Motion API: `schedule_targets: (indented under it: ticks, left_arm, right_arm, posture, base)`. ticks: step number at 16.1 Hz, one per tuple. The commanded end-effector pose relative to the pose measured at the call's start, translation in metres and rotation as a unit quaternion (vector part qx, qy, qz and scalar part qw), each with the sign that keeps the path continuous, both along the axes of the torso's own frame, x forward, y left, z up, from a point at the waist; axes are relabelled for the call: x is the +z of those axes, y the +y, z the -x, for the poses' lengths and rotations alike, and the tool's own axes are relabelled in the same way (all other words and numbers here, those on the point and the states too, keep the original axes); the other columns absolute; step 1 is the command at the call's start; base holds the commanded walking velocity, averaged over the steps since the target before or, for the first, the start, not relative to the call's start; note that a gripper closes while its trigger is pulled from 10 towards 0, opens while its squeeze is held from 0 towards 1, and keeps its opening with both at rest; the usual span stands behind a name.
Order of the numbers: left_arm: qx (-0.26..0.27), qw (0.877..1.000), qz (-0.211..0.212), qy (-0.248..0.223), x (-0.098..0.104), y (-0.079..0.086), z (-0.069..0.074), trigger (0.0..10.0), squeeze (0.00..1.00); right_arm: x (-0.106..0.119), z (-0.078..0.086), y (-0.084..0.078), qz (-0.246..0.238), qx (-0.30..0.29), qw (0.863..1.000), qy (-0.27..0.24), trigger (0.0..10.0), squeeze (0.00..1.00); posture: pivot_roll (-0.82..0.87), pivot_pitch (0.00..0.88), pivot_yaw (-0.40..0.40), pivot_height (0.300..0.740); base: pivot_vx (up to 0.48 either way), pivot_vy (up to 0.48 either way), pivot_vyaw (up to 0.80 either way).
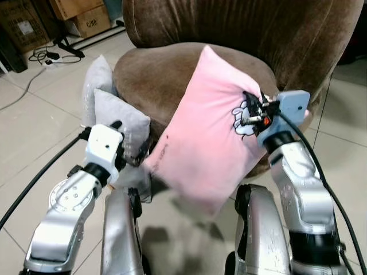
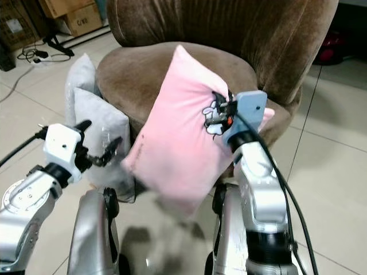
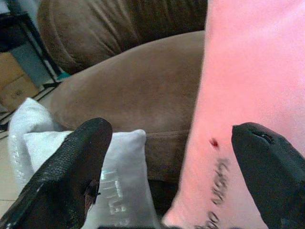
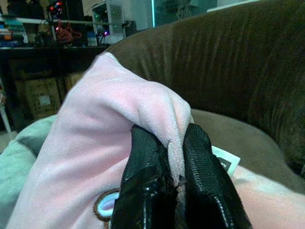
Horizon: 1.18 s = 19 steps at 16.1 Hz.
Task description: Move the pillow to the sofa from floor
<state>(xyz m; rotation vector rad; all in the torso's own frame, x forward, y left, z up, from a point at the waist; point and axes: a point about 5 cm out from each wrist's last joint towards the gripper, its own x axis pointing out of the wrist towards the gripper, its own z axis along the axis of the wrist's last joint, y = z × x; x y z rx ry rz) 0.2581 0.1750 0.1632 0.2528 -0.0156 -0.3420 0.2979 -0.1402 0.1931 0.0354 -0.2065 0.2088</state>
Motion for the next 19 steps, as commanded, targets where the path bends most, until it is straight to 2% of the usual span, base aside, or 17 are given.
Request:
schedule_targets:
  ticks: [1,5,10,14,19]
  left_arm:
    - [0.016,1.0,-0.008,-0.012,0.004,0.002,-0.001,10.0,0.48]
    - [0.034,0.999,-0.023,-0.032,0.01,0.004,-0.006,10.0,0.48]
    - [0.042,0.998,-0.028,-0.045,0.016,0.001,-0.007,10.0,0.47]
    - [0.06,0.997,-0.028,-0.048,0.02,0.005,-0.009,10.0,0.47]
    - [0.059,0.996,-0.034,-0.051,0.021,0.004,-0.011,10.0,0.46]
  right_arm:
    - [0.015,0.006,0.002,-0.021,-0.008,0.999,-0.028,10.0,0.0]
    - [0.042,0.01,0.008,-0.047,-0.014,0.997,-0.058,10.0,0.0]
    - [0.044,0.008,0.003,0.0,-0.029,0.998,-0.048,10.0,0.0]
    - [0.05,0.006,0.003,0.015,-0.032,0.998,-0.054,10.0,0.0]
    - [0.051,0.007,0.002,0.014,-0.033,0.998,-0.053,10.0,0.0]
  posture:
    - [-0.17,0.0,0.08,0.367]
    - [-0.16,0.0,0.066,0.407]
    - [-0.15,0.0,0.048,0.452]
    - [-0.16,0.0,0.047,0.492]
    - [-0.16,0.0,0.048,0.532]
  base:
    - [0.0,0.0,0.0]
    - [0.0,0.0,0.0]
    - [0.0,0.0,0.0]
    - [0.0,0.0,0.0]
    - [0.0,0.0,0.0]
